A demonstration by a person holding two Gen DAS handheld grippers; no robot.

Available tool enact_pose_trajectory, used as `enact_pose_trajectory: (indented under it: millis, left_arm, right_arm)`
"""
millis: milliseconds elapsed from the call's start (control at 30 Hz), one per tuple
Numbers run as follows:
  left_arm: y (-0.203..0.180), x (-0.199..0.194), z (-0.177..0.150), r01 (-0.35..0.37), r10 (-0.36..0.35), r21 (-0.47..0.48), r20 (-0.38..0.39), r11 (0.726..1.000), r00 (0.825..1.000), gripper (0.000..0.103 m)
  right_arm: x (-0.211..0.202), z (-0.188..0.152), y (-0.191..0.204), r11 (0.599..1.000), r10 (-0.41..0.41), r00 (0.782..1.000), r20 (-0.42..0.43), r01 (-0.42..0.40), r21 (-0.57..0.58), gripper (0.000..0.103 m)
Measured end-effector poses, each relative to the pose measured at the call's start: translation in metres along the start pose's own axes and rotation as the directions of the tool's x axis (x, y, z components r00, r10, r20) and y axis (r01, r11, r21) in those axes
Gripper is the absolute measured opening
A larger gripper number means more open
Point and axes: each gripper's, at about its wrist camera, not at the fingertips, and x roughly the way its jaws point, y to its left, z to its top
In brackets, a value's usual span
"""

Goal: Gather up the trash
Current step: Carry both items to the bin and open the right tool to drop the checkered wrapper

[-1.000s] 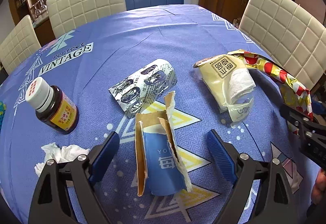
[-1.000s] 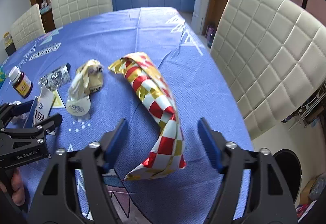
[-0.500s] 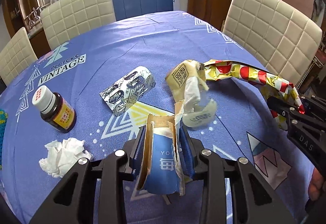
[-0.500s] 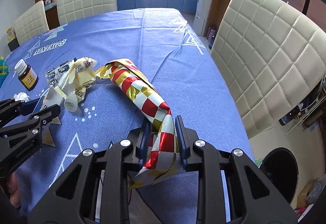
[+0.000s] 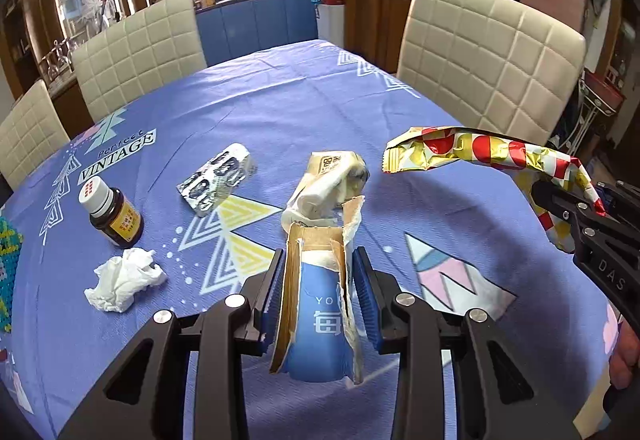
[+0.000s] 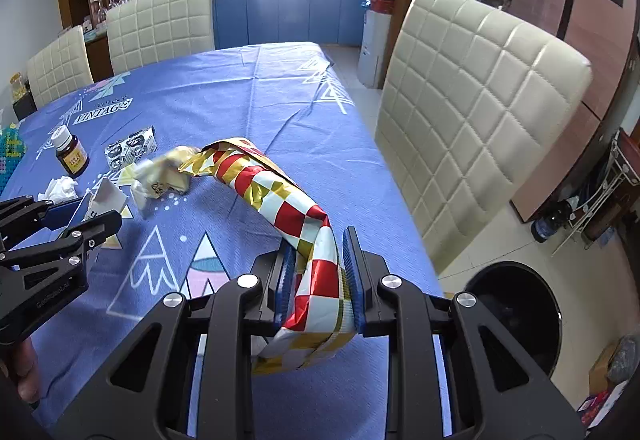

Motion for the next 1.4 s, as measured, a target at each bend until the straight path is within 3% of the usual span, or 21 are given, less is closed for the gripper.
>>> enact_pose_trajectory:
  millis: [767, 1400]
  left_arm:
    - [-0.098, -0.048, 0.015, 0.068, -0.081, 0.137, 0.094, 0.988, 0.992, 0.033]
    - [-0.196, -0.052, 0.036, 0.174, -0.214, 0.254, 0.137, 0.951, 0.967, 0.033]
  right_arm:
    - [-0.077, -0.035, -0.092, 0.984, -0.119, 0.990, 0.080, 0.107, 0.140, 0.026]
    - [-0.109, -0.057, -0.177, 0.947, -0.248, 0.965, 0.084, 0.223, 0.231, 0.026]
